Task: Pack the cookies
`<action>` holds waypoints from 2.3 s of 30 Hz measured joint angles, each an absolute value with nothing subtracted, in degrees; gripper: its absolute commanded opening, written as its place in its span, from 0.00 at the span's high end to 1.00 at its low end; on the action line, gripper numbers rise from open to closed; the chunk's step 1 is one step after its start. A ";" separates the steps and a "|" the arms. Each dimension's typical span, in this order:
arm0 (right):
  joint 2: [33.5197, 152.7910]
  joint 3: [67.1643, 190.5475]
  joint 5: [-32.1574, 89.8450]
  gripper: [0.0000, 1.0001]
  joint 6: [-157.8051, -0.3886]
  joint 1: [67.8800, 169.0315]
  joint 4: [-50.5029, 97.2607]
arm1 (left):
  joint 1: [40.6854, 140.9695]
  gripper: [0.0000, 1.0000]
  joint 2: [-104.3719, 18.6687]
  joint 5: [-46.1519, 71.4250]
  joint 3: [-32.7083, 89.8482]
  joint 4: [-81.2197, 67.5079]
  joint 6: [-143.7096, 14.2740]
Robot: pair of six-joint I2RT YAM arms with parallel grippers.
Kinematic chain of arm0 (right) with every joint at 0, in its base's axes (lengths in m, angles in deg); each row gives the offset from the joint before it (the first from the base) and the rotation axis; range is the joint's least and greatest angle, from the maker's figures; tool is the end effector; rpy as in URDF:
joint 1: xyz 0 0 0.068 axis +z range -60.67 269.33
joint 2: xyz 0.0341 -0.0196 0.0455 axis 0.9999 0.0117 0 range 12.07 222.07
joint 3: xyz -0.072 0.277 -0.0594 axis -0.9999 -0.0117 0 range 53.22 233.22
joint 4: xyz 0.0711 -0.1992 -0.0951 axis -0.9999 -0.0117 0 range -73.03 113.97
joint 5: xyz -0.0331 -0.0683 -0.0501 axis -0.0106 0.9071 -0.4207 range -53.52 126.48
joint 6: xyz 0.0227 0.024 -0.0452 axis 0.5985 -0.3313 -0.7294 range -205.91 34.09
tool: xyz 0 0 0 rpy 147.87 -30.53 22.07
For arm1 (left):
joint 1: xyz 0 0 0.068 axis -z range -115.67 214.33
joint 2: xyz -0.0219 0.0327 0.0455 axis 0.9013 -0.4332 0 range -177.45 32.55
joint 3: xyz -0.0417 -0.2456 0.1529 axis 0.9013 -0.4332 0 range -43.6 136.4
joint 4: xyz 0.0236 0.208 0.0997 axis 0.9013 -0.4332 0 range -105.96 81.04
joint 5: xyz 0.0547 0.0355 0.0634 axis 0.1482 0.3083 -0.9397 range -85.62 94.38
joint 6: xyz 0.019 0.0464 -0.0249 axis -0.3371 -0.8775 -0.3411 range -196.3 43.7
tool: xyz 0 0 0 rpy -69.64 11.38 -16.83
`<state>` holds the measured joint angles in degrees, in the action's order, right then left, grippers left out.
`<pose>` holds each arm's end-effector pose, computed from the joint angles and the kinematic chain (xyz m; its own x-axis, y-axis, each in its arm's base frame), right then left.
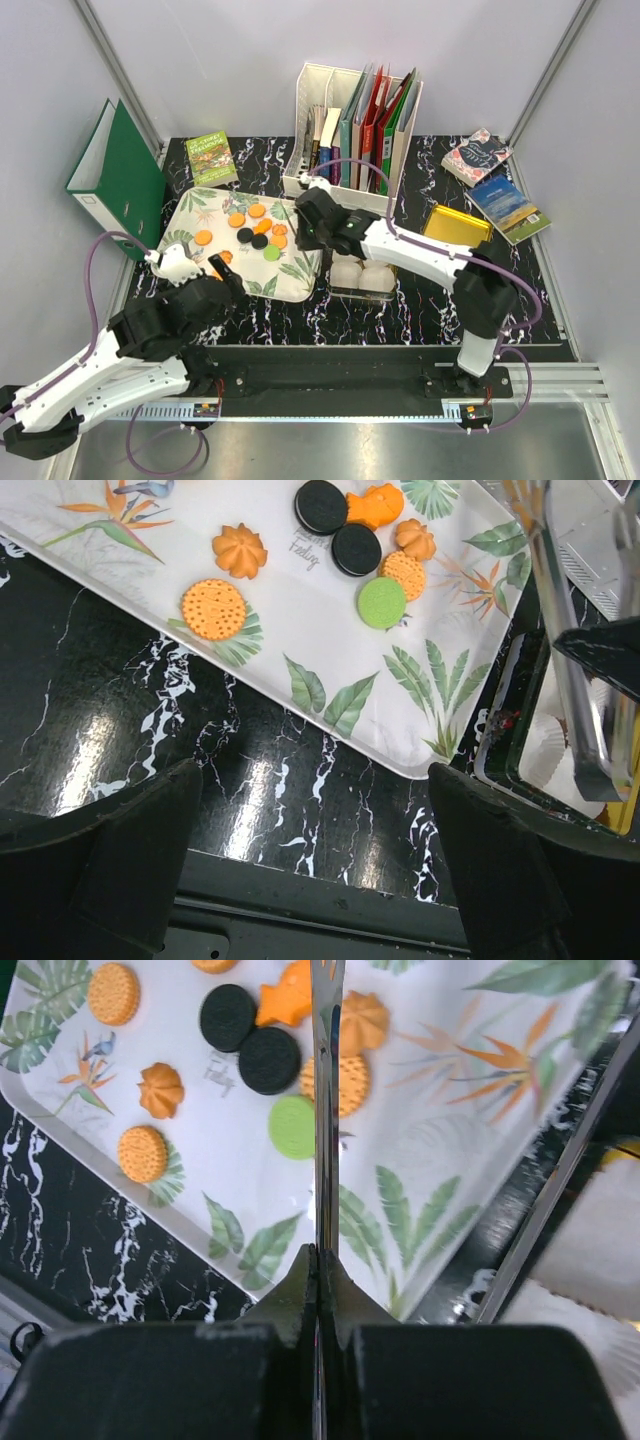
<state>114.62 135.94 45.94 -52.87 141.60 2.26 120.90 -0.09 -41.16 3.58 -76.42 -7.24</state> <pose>0.2415 0.3018 0.3006 -0.7245 -0.0576 -0.6869 -0.3697 0.8735 0.3167 0.0412 -0.0123 0.2977 -0.4818 -0.4577 -0.7473 -0.2862 0.8882 -0.3594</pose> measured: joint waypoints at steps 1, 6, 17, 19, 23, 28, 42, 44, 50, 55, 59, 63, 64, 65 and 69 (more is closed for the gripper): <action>115.84 137.10 45.74 1.00 -52.44 142.02 2.35 | 120.88 0.01 -0.07 -41.19 3.56 -76.79 -7.09; 124.26 143.15 44.21 1.00 -50.16 144.33 3.77 | 120.88 0.01 -0.31 -41.19 3.49 -78.28 -6.21; 132.19 145.18 41.83 0.67 -47.54 144.73 4.64 | 120.88 0.01 -0.98 -41.03 2.64 -79.20 -5.84; 132.19 145.12 41.79 0.56 -47.56 144.73 4.69 | 120.88 0.01 -1.01 -40.99 2.64 -79.02 -5.89; 131.66 144.40 42.00 0.44 -48.33 144.77 4.62 | 120.88 0.01 -1.68 -40.81 2.62 -78.63 -5.95; 127.40 141.82 43.12 0.33 -49.44 144.79 4.27 | 120.88 0.01 -3.26 -40.66 2.62 -78.13 -6.17; 88.52 122.83 56.21 0.00 -51.08 144.29 4.64 | 120.88 0.01 -23.59 -40.25 3.12 -64.90 -9.34; 82.88 116.86 56.76 0.00 -50.32 143.72 6.37 | 120.88 0.02 -31.13 -40.66 5.24 -62.69 -8.36; 77.53 109.80 56.30 0.00 -50.69 143.55 6.81 | 120.25 0.01 -47.12 -41.91 12.19 -59.26 -4.36; 71.36 106.19 58.75 0.00 -52.74 142.82 6.00 | 117.15 0.01 -59.67 -40.44 20.12 -57.38 -3.09; 67.16 104.73 58.75 0.00 -53.60 143.11 6.15 | 114.89 0.01 -66.42 -39.44 22.31 -56.27 -1.36; 66.27 103.81 58.05 0.00 -54.43 143.22 6.11 | 113.39 0.01 -70.49 -37.67 23.25 -54.56 -0.60; 66.29 103.57 57.98 0.00 -54.62 143.22 6.04 | 112.93 0.01 -71.19 -37.21 23.29 -53.97 -0.60; 66.29 103.35 57.96 0.00 -54.71 143.22 6.04 | 112.40 0.01 -71.76 -36.73 23.29 -53.41 -0.71; 66.47 102.78 57.92 0.00 -55.24 143.22 5.89 | 110.13 0.01 -73.24 -34.96 23.29 -50.87 -1.82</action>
